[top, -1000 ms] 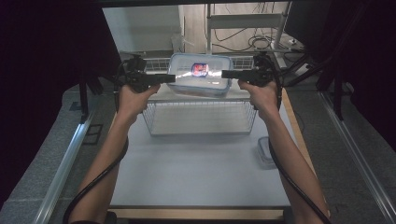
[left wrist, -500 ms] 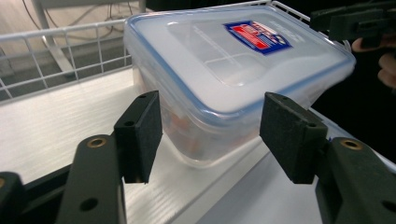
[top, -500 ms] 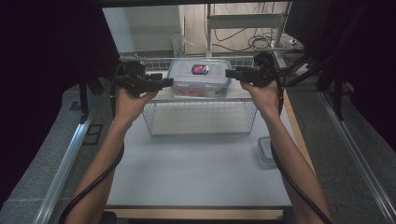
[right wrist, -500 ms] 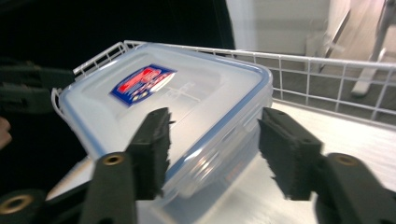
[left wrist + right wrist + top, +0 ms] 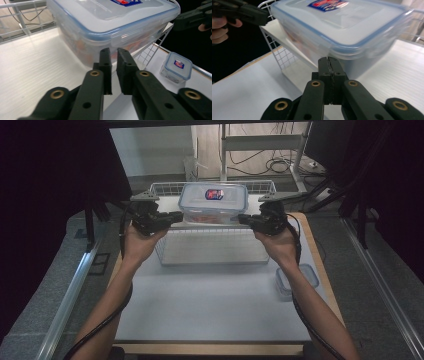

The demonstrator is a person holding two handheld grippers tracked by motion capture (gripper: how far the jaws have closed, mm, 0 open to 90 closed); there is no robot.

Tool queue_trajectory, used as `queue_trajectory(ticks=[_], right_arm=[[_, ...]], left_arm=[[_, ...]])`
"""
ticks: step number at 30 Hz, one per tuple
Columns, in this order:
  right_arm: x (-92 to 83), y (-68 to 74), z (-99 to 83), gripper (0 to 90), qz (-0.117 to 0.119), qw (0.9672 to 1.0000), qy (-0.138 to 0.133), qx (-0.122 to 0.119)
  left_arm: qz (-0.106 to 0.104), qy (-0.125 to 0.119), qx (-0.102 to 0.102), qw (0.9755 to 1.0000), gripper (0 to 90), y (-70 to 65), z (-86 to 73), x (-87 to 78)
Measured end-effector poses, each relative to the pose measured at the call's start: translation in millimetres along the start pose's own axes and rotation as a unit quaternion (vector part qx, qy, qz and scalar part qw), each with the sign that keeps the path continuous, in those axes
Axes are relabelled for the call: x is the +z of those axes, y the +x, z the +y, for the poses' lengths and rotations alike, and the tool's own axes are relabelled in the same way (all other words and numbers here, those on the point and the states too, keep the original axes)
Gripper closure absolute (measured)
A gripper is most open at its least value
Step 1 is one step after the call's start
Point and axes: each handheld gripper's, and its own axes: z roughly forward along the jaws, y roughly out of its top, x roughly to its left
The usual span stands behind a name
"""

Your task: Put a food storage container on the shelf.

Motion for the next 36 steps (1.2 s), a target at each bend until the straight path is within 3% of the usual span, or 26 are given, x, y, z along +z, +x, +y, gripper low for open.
queue_trajectory(ticks=[8,19,25,30,36], right_arm=[[10.2,-2.7,-1.9,89.9,0.003,0.9999,0.009,0.006],[17.0,-15.6,-0.2,89.9,-0.012,0.9997,0.008,0.02],[19.8,-16.1,-2.9,89.7,-0.01,0.9996,0.008,0.023],[14.0,-13.6,-7.4,86.2,-0.001,0.9997,0.0,0.026],[8.3,-7.8,-19.3,72.8,0.007,0.9996,-0.007,0.027]], left_arm=[[0.012,0.008,0.018,0.9997,87.7,-6.1,0.0,15.8],[0.015,0.004,-0.005,0.9999,86.6,-2.5,2.3,23.2],[0.005,-0.004,-0.006,1.0,85.1,-5.4,-1.1,23.5],[-0.004,-0.004,0.003,1.0,74.1,-13.3,-8.1,18.9],[-0.011,0.011,0.018,0.9997,61.3,-25.9,-26.6,19.0]])
